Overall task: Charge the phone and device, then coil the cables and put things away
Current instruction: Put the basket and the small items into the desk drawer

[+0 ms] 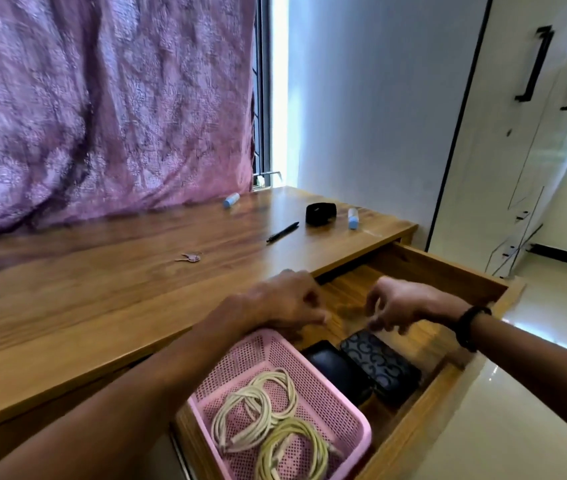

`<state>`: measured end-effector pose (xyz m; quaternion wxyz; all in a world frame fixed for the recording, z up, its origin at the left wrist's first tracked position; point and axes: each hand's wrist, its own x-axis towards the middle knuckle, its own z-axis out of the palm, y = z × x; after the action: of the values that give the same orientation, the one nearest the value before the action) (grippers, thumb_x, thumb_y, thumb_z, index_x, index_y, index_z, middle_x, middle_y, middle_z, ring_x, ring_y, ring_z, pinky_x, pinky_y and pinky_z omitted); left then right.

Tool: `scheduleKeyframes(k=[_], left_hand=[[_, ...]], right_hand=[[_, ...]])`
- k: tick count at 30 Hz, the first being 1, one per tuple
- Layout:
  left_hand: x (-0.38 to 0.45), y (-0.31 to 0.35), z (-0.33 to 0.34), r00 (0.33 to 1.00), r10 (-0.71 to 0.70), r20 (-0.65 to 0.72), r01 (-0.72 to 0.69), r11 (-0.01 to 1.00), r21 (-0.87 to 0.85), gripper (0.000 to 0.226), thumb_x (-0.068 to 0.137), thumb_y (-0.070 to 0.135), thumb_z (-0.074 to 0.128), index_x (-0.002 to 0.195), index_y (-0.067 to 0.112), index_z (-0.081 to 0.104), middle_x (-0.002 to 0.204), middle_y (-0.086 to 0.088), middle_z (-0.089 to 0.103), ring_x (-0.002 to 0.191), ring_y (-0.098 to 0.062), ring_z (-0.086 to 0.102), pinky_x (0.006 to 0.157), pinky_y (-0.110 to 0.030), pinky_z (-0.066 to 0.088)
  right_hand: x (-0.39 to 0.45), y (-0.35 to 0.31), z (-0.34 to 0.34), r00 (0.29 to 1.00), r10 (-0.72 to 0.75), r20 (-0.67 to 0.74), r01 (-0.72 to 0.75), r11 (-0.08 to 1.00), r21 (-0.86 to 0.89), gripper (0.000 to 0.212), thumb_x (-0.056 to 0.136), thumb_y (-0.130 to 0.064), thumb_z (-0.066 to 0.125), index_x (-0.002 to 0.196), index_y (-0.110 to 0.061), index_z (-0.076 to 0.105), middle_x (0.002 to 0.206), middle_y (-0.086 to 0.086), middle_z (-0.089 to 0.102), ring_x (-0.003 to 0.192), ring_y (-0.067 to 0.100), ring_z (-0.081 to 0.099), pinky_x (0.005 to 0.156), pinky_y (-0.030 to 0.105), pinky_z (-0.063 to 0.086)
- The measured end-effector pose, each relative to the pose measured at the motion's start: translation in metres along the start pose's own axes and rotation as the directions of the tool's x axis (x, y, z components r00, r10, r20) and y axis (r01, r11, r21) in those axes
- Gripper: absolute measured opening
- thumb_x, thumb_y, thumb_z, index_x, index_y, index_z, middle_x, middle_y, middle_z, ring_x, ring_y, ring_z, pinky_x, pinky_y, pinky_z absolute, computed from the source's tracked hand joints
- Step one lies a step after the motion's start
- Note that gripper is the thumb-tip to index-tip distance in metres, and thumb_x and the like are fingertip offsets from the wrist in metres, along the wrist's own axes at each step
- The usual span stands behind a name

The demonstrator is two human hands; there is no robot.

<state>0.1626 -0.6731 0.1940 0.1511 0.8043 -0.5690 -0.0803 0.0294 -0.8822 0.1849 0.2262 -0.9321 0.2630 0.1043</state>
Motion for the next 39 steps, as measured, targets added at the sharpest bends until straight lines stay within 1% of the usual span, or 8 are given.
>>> scheduleKeyframes(k=[3, 8, 12, 15, 20, 25, 34, 39], left_hand=[[-0.013, -0.024, -0.036, 0.963, 0.074, -0.258, -0.076, 0.997, 0.003, 0.015, 0.094, 0.028, 0.067, 0.106, 0.028, 0.077, 0.104, 0.011, 0.076, 0.090, -0.001, 0.068, 0.084, -0.019, 0.051], [-0.040, -0.122, -0.080, 0.896, -0.287, -0.338, 0.376, 0.896, 0.235, 0.042, 0.086, 0.015, 0.067, 0.127, 0.025, 0.069, 0.125, -0.005, 0.072, 0.117, -0.024, 0.065, 0.099, -0.034, 0.051], [-0.057, -0.149, -0.088, 0.910, -0.318, -0.268, 0.386, 0.885, 0.260, 0.039, 0.092, 0.010, 0.061, 0.129, 0.018, 0.069, 0.124, -0.007, 0.072, 0.112, -0.024, 0.066, 0.084, -0.016, 0.042], [-0.057, -0.160, -0.087, 0.917, -0.290, -0.273, 0.355, 0.906, 0.231, 0.032, 0.092, 0.007, 0.063, 0.120, 0.018, 0.074, 0.117, -0.005, 0.075, 0.106, -0.021, 0.068, 0.089, -0.019, 0.046], [-0.052, -0.173, -0.091, 0.917, -0.256, -0.307, 0.316, 0.935, 0.164, 0.022, 0.091, 0.018, 0.074, 0.112, 0.016, 0.077, 0.109, -0.003, 0.077, 0.093, -0.013, 0.069, 0.087, -0.024, 0.053], [-0.041, -0.171, -0.092, 0.909, -0.319, -0.268, 0.345, 0.937, 0.056, 0.022, 0.088, 0.017, 0.077, 0.110, 0.018, 0.078, 0.104, 0.002, 0.077, 0.085, -0.005, 0.065, 0.065, -0.006, 0.040], [-0.025, -0.147, -0.083, 0.892, -0.393, -0.225, 0.414, 0.909, 0.054, 0.017, 0.090, 0.026, 0.075, 0.104, 0.016, 0.078, 0.096, 0.002, 0.071, 0.086, -0.011, 0.061, 0.074, -0.022, 0.042], [-0.031, -0.139, -0.073, 0.915, -0.246, -0.321, 0.365, 0.845, 0.392, 0.009, 0.096, 0.024, 0.060, 0.096, 0.016, 0.066, 0.104, -0.012, 0.068, 0.093, -0.031, 0.065, 0.075, -0.034, 0.051]], right_hand=[[0.019, -0.035, -0.019, 0.919, -0.256, -0.301, 0.281, 0.959, 0.043, 0.010, 0.093, -0.022, 0.076, 0.100, -0.018, 0.070, 0.096, 0.000, 0.073, 0.081, 0.012, 0.071, 0.063, 0.021, 0.058], [0.077, -0.098, -0.038, 0.643, -0.553, -0.531, 0.450, 0.833, -0.322, 0.015, 0.092, -0.010, 0.069, 0.105, -0.010, 0.075, 0.105, 0.009, 0.075, 0.098, 0.028, 0.070, 0.086, 0.040, 0.056], [0.124, -0.131, -0.043, 0.676, -0.633, -0.377, 0.362, 0.731, -0.579, 0.042, 0.093, -0.002, 0.063, 0.132, -0.015, 0.066, 0.130, 0.012, 0.067, 0.122, 0.035, 0.061, 0.099, 0.048, 0.052], [0.146, -0.139, -0.040, 0.750, -0.619, -0.232, 0.349, 0.669, -0.657, 0.051, 0.092, -0.003, 0.068, 0.140, -0.019, 0.061, 0.136, 0.008, 0.065, 0.127, 0.032, 0.055, 0.102, 0.050, 0.051], [0.149, -0.149, -0.040, 0.748, -0.628, -0.216, 0.358, 0.655, -0.665, 0.030, 0.096, -0.007, 0.064, 0.123, -0.016, 0.072, 0.120, 0.012, 0.070, 0.118, 0.031, 0.059, 0.085, 0.045, 0.055], [0.136, -0.147, -0.043, 0.770, -0.613, -0.176, 0.393, 0.674, -0.626, 0.023, 0.090, -0.006, 0.064, 0.107, -0.017, 0.074, 0.108, 0.010, 0.071, 0.105, 0.031, 0.065, 0.084, 0.051, 0.057], [0.068, -0.125, -0.032, 0.712, -0.684, -0.161, 0.484, 0.644, -0.593, 0.022, 0.098, -0.008, 0.062, 0.116, -0.009, 0.074, 0.111, 0.011, 0.071, 0.108, 0.027, 0.062, 0.090, 0.040, 0.049], [0.044, -0.105, -0.032, 0.731, -0.669, -0.133, 0.490, 0.651, -0.579, 0.024, 0.101, -0.015, 0.060, 0.121, -0.012, 0.073, 0.114, 0.008, 0.069, 0.109, 0.023, 0.062, 0.093, 0.039, 0.052]])
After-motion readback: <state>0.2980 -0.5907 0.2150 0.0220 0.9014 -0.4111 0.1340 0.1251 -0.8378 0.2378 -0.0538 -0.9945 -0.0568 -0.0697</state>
